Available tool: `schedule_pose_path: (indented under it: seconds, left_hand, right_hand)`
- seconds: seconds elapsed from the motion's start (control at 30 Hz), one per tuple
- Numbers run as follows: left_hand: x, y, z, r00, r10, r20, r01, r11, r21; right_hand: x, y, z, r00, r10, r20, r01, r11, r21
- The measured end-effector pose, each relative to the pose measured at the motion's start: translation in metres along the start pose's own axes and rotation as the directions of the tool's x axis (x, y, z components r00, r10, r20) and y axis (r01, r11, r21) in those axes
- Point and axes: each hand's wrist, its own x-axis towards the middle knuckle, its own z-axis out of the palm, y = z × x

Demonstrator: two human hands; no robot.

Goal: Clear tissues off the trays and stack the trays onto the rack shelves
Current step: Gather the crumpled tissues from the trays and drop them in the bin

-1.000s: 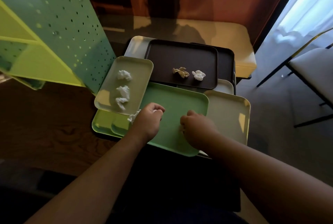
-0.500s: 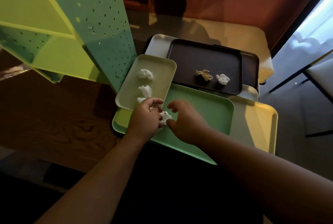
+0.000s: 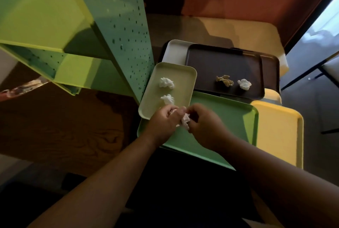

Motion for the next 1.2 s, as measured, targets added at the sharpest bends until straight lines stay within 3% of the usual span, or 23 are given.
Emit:
schedule_pose_path:
  seconds: [0.1, 0.17, 0.23, 0.33, 0.5, 0.57, 0.63, 0.7, 0.77, 0.87, 0.9, 0.97, 1.03, 1.13, 1.2]
  left_hand:
    - [-0.002, 0.006, 0.001, 0.998, 0.002, -0.060, -0.008, 0.995, -0.098]
    - [-0.001, 0.009, -0.010, 0.965, 0.089, -0.248, -0.078, 0.996, 0.053]
    - [0.002, 0.009, -0.026, 0.924, 0.154, -0.349, -0.104, 0.982, 0.159]
    - [0.006, 0.005, -0.046, 0.934, 0.115, -0.338, -0.054, 0.981, 0.185]
    - [0.010, -0.003, -0.061, 0.933, 0.101, -0.346, -0.022, 0.974, 0.226]
    - [0.011, -0.005, -0.063, 0.934, 0.113, -0.339, -0.034, 0.972, 0.232]
    - [0.014, -0.005, -0.066, 0.941, 0.097, -0.325, -0.020, 0.973, 0.231]
    - [0.020, -0.006, -0.068, 0.959, 0.013, -0.283, 0.035, 0.986, 0.165]
    - [0.025, -0.006, -0.069, 0.975, -0.080, -0.207, 0.094, 0.994, 0.058]
    - [0.031, -0.004, -0.069, 0.981, -0.136, -0.140, 0.131, 0.990, -0.045]
    - [0.034, -0.004, -0.070, 0.978, -0.151, -0.141, 0.146, 0.988, -0.046]
    - [0.039, -0.006, -0.072, 0.974, -0.172, -0.144, 0.171, 0.985, -0.023]
    - [0.042, -0.008, -0.074, 0.973, -0.194, -0.123, 0.191, 0.981, -0.034]
    - [0.043, -0.005, -0.075, 0.979, -0.188, -0.073, 0.188, 0.982, -0.003]
    - [0.043, -0.001, -0.074, 0.985, -0.163, -0.059, 0.166, 0.984, 0.062]
  right_hand:
    - [0.012, -0.023, 0.002, 0.997, -0.012, 0.073, 0.001, 0.988, 0.156]
    - [0.023, -0.029, 0.011, 0.994, 0.003, 0.106, -0.029, 0.970, 0.243]
    - [0.037, -0.029, 0.019, 0.998, -0.002, 0.070, -0.004, 0.997, 0.078]
    - [0.055, -0.025, 0.028, 0.994, -0.064, 0.084, 0.080, 0.976, -0.204]
    - [0.083, -0.021, 0.047, 0.962, -0.073, 0.263, 0.210, 0.813, -0.542]
    - [0.090, -0.019, 0.051, 0.963, -0.035, 0.267, 0.190, 0.791, -0.581]
    - [0.090, -0.022, 0.052, 0.980, 0.003, 0.200, 0.081, 0.908, -0.411]
    - [0.085, -0.032, 0.048, 0.985, 0.056, 0.166, -0.051, 0.998, -0.034]
    - [0.078, -0.046, 0.042, 0.961, 0.067, 0.268, -0.148, 0.944, 0.295]
    - [0.075, -0.056, 0.033, 0.909, 0.007, 0.416, -0.190, 0.897, 0.399]
    - [0.080, -0.056, 0.031, 0.914, 0.025, 0.405, -0.192, 0.906, 0.378]
    - [0.093, -0.056, 0.026, 0.970, 0.061, 0.236, -0.114, 0.969, 0.218]
    - [0.112, -0.051, 0.025, 0.997, 0.005, 0.072, 0.004, 0.991, -0.133]
    - [0.136, -0.044, 0.033, 0.976, 0.015, 0.218, 0.123, 0.789, -0.603]
    - [0.147, -0.037, 0.040, 0.952, 0.033, 0.305, 0.213, 0.645, -0.734]
